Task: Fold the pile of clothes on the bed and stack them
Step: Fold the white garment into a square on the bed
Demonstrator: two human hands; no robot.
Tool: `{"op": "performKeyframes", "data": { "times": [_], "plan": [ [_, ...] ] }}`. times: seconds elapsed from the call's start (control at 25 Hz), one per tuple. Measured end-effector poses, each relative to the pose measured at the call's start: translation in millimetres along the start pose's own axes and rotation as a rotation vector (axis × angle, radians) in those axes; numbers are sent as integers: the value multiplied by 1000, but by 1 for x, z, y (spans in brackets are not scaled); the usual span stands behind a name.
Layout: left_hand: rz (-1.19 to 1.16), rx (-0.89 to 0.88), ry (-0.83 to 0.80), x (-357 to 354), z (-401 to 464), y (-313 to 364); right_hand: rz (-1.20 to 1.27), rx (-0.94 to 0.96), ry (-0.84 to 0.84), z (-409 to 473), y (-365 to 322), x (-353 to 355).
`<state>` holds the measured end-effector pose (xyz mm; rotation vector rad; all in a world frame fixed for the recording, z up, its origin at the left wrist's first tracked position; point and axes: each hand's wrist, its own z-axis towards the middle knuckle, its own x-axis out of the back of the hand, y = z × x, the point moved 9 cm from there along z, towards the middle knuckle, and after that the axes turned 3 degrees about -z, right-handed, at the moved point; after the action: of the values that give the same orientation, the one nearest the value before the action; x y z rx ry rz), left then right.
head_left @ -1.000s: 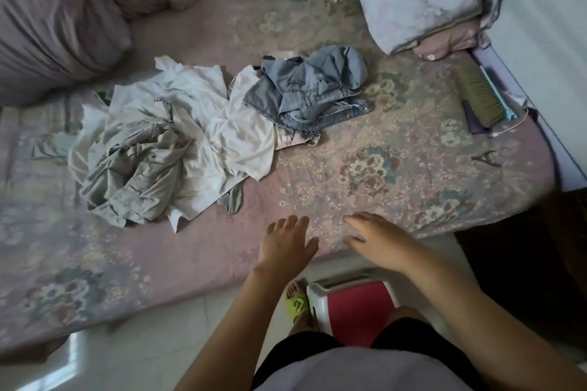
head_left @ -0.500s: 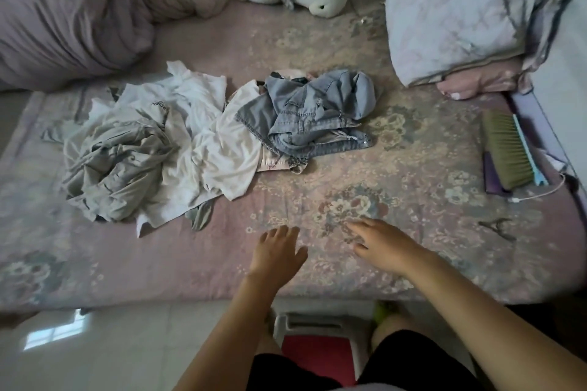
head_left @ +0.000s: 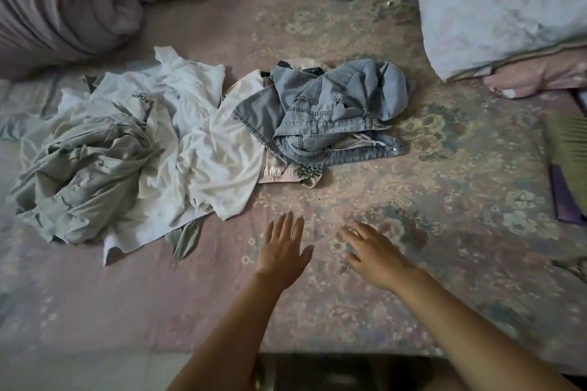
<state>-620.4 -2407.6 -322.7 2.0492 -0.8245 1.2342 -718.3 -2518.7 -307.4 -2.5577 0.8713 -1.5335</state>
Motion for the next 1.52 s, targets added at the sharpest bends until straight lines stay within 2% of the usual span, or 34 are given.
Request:
{"op": "performKeyframes", "data": {
  "times": [0.16, 0.28, 0.36, 0.48, 0.6, 0.76, 0.88, 0.92, 1.0, 1.12, 1.2, 1.28, 1.4, 1.52],
  "plan": [
    [18, -23, 127, -63, 82, -26, -124, 18, 96, 94, 33, -43],
    [-29, -126, 164, -119, 127, -27, -251, -4, 128, 141, 74, -75],
    [-58, -181, 244, -147, 136, -27, -327, 11, 187, 158, 86, -102],
    [-45, -218, 413, -148, 139, -32, -311, 45, 385, 164, 88, -118],
    [15, -187, 465, -145, 140, -35, -294, 65, 481, 163, 89, -117],
    [22, -121, 438, -150, 133, -35, -332, 2, 474, 161, 94, -122],
    [-9, -62, 403, -150, 117, -37, -293, -23, 388, 150, 95, -129],
    [2, -60, 342, -152, 107, -43, -273, -25, 366, 146, 88, -128],
    [4, -56, 371, -150, 81, -82, -265, 10, 321, 144, 65, -127],
    [82, 26, 469, -141, 27, -155, -255, 177, 348, 158, 2, -125],
    [32, 74, 491, -154, -5, -188, -246, 288, 358, 183, -53, -126],
    [-40, 58, 560, -168, -15, -194, -226, 346, 330, 217, -108, -129],
    [-74, 31, 654, -165, -13, -191, -153, 476, 409, 255, -181, -122],
    [-39, 18, 729, -160, -9, -194, -71, 510, 436, 267, -206, -111]
  ]
}}
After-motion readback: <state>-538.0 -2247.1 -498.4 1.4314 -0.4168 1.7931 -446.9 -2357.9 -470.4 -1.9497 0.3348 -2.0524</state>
